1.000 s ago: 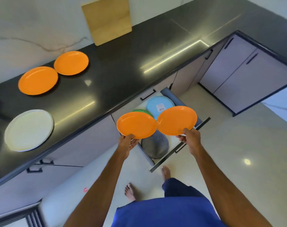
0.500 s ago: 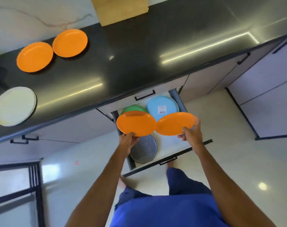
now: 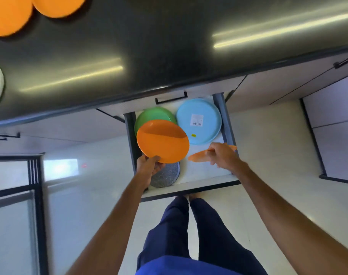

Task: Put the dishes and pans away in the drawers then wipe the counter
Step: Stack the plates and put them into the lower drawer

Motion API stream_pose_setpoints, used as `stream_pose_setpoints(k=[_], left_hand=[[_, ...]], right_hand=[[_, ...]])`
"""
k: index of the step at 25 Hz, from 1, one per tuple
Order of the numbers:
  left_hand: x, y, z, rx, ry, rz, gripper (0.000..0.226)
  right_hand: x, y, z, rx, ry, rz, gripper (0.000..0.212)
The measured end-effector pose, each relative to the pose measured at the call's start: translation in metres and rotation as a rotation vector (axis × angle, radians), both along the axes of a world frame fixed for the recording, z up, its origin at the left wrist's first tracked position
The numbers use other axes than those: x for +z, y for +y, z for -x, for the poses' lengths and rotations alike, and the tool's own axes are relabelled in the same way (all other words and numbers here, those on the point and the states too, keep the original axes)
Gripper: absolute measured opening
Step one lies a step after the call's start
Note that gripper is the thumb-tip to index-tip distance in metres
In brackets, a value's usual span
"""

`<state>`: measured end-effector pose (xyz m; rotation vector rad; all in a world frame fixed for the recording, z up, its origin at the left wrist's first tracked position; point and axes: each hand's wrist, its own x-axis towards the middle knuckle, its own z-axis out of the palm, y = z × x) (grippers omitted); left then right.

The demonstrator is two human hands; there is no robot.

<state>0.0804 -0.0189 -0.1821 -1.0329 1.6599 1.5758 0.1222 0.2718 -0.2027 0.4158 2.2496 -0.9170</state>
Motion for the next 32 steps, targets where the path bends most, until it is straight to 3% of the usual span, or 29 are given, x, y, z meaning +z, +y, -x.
stream_pose_setpoints(k=[6, 9, 12, 17, 20, 22, 24, 26, 29, 30, 32], left_hand=[[-0.078, 0.004, -0.013, -0.031, -0.036, 0.021, 0.026], [-0.114, 0.008, -0.014, -0.08, -0.038, -0.008, 0.029], [-0.14, 0.009, -0.013, -0.099, -0.041, -0.025, 0.028], [-0.157, 0.006, -0.024, -0.035, -0.06, -0.033, 0.023], [-0.155, 0.003, -0.034, -0.045, -0.081, -0.039, 0.023], [-0.153, 0.004, -0.036, -0.073, -0.075, -0.039, 0.024], [-0.151, 0.008, -0.034, -0.112, -0.052, -0.025, 0.024], [-0.149, 0.014, -0.027, -0.19, -0.01, 0.032, 0.02], [-0.148, 0.025, -0.013, -0.428, 0.142, 0.212, 0.018], [-0.146, 0.028, -0.006, -0.505, 0.248, 0.235, 0.027], [-0.147, 0.035, 0.006, -0.62, 0.439, 0.186, 0.051]], right_hand=[[-0.103, 0.012, 0.025, 0.106, -0.196, 0.019, 0.025], [-0.148, 0.007, 0.035, 0.046, -0.229, 0.011, 0.027], [-0.184, 0.001, 0.043, 0.043, -0.133, -0.102, 0.031], [-0.222, -0.008, 0.017, 0.122, 0.065, -0.265, 0.057], [-0.224, -0.009, 0.005, 0.18, 0.122, -0.327, 0.057], [-0.222, -0.009, -0.003, 0.016, 0.177, -0.289, 0.044], [-0.209, -0.011, -0.006, -0.318, 0.21, -0.073, 0.018], [-0.186, -0.013, -0.003, -0.648, 0.093, 0.26, 0.037], [-0.156, -0.003, 0.009, -0.928, -0.228, 0.605, 0.084], [-0.153, 0.003, 0.013, -1.002, -0.298, 0.685, 0.087], [-0.152, 0.017, 0.016, -1.107, -0.343, 0.734, 0.064]])
